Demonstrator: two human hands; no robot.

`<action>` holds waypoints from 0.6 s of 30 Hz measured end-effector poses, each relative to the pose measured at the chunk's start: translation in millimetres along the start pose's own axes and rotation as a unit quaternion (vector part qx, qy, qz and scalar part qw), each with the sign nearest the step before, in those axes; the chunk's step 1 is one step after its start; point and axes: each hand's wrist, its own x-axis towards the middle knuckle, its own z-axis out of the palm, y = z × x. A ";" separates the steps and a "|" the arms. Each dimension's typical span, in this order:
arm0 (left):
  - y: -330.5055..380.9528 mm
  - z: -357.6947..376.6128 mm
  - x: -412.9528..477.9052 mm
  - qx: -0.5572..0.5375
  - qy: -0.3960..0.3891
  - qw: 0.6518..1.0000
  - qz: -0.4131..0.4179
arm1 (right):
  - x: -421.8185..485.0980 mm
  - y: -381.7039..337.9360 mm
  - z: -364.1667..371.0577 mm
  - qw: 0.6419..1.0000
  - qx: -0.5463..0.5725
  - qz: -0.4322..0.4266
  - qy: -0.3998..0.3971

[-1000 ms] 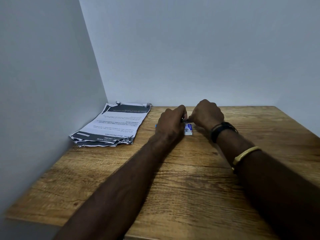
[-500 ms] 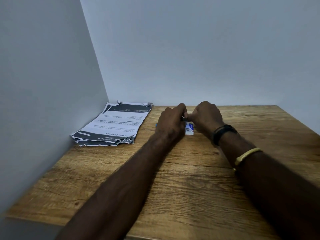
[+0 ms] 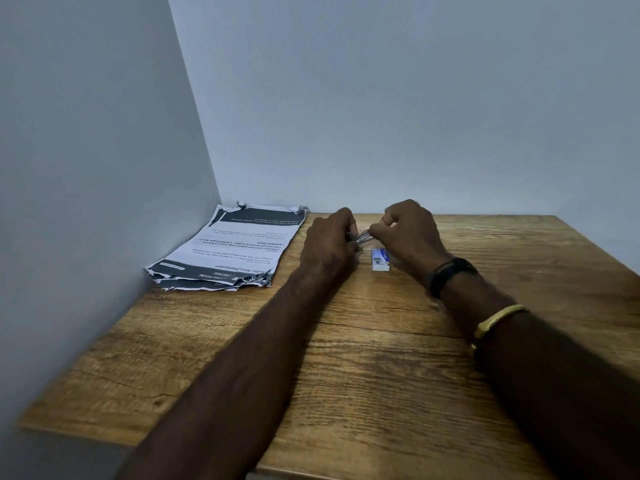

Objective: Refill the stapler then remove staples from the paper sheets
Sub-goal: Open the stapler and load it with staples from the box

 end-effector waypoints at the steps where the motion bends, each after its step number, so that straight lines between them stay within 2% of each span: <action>1: -2.2 -1.5 0.5 -0.005 0.006 1.000 -0.008 | -1.7 -2.1 0.0 1.000 -0.006 -0.006 -0.012; 5: -8.4 -6.1 1.4 -0.003 0.030 0.999 -0.026 | -10.1 -15.6 1.9 0.992 -0.081 -0.030 -0.088; 9: -9.6 -6.0 -0.6 0.011 0.026 0.999 -0.037 | -18.2 -18.5 8.9 0.978 -0.159 -0.059 -0.123; 18: -5.5 -7.7 -1.1 0.063 -0.003 0.996 -0.062 | -17.3 -18.9 9.0 0.978 -0.166 -0.045 -0.114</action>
